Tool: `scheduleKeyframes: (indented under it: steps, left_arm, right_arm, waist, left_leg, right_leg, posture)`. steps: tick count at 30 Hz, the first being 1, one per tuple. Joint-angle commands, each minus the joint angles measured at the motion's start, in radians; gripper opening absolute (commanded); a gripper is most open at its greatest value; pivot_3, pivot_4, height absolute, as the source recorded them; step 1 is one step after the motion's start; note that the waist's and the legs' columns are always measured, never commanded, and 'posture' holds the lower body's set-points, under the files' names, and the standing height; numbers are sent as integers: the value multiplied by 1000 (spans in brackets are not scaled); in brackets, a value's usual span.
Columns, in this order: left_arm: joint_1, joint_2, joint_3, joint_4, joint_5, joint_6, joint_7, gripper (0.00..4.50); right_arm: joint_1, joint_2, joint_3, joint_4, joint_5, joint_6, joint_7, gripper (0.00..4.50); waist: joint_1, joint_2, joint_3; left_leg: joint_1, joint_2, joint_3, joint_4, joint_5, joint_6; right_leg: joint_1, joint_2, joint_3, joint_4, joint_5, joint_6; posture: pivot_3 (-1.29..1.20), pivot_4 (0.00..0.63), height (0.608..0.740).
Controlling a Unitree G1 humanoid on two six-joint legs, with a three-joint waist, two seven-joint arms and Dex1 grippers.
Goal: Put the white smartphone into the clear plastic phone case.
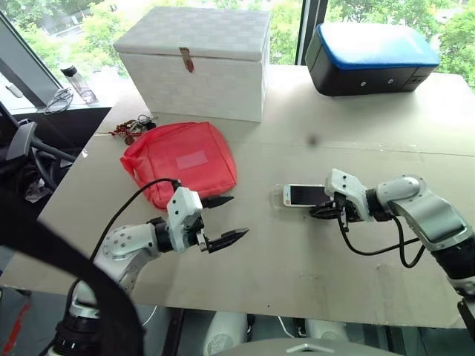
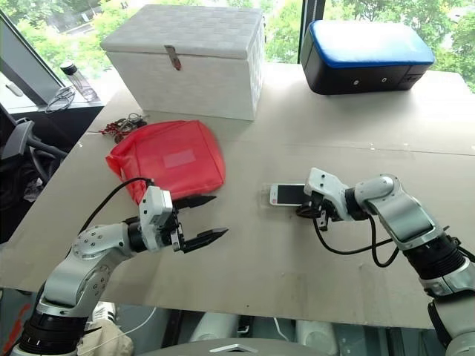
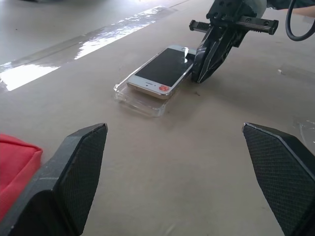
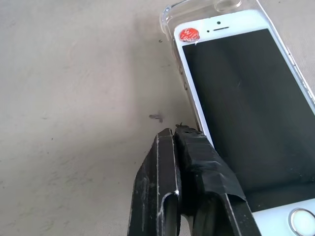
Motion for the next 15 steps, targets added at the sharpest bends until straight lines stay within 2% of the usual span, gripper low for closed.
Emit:
scheduleKeyframes:
  steps: [1, 8, 11, 15]
  left_arm:
    - [-3, -3, 2, -31, 1, -15, 2, 4500]
    - [-7, -2, 3, -26, -3, -14, -5, 4500]
    - [-10, -3, 1, -24, -5, -12, -7, 4500]
    - [-14, -5, -2, -26, -5, -9, -6, 4500]
  right_arm:
    - [-24, 9, -32, -16, 4, -1, -13, 92]
    - [-14, 8, -74, -103, 109, 82, 26, 92]
    - [-52, 76, -115, -85, 122, 99, -57, 92]
    - [-79, 136, -94, -33, 73, 77, -135, 92]
  waist:
    - [0, 0, 0]
    - [0, 0, 0]
    - [-2, 0, 0]
    - [-1, 0, 0]
  left_leg:
    - [0, 0, 0, 0, 0, 0]
    - [0, 0, 0, 0, 0, 0]
    - [0, 0, 0, 0, 0, 0]
    - [0, 0, 0, 0, 0, 0]
  right_leg:
    - [0, 0, 0, 0, 0, 0]
    - [0, 0, 0, 0, 0, 0]
    - [0, 0, 0, 0, 0, 0]
    - [0, 0, 0, 1, 0, 0]
  posture:
    - [0, 150, 740]
    - [0, 150, 740]
    - [0, 150, 740]
    - [0, 150, 740]
